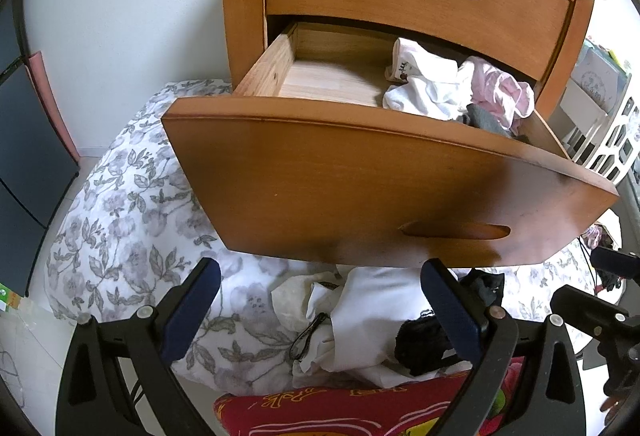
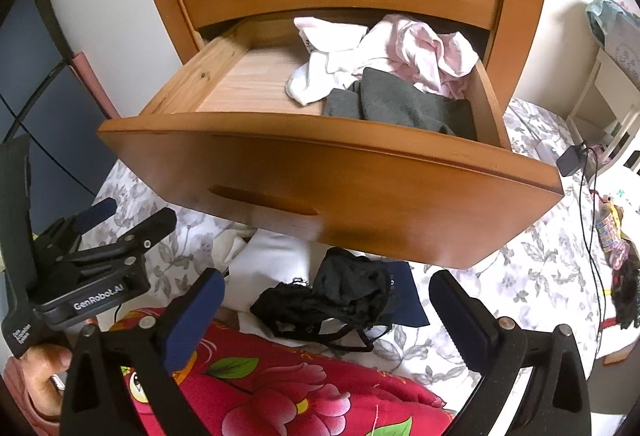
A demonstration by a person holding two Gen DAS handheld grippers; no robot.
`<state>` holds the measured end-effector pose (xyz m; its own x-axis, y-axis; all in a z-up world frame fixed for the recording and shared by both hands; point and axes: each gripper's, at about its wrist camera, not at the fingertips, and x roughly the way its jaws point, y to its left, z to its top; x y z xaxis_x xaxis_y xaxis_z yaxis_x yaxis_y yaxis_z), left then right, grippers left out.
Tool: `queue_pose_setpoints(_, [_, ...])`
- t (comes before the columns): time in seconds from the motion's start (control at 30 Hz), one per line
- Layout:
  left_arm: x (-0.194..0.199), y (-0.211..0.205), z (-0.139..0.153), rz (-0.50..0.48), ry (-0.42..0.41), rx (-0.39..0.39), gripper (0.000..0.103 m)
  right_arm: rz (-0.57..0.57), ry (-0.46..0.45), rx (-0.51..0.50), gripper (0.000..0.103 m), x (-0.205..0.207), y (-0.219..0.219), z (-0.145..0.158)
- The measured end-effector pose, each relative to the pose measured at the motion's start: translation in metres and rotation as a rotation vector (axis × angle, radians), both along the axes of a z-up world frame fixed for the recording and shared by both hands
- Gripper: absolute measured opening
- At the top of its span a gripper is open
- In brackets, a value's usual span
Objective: Take underwear out of drawer
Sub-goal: 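Withdraw the open right gripper up from the black garment, then move the left gripper into the drawer toward the white sock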
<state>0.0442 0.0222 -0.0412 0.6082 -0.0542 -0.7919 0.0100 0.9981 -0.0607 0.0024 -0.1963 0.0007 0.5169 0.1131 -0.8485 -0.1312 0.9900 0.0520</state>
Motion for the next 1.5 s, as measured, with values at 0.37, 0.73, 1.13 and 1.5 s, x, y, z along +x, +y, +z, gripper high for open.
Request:
queue_pose_setpoints(0.37, [-0.009, 0.002, 0.015, -0.025, -0.027, -0.048, 0.100, -0.030, -0.010, 0.018, 0.103, -0.005, -0.008, -0.006])
queue_pose_setpoints(0.73, [-0.007, -0.003, 0.073, -0.105, -0.093, -0.114, 0.100, -0.077, -0.027, 0.052, 0.103, -0.011, -0.024, -0.002])
queue_pose_setpoints(1.13, [0.094, -0.022, 0.114, -0.193, 0.092, -0.284, 0.100, -0.140, -0.059, 0.084, 0.103, -0.017, -0.046, 0.003])
queue_pose_setpoints(1.5, [0.170, -0.066, 0.067, -0.164, 0.331, -0.238, 0.091, -0.163, -0.055, 0.105, 0.103, -0.015, -0.061, -0.003])
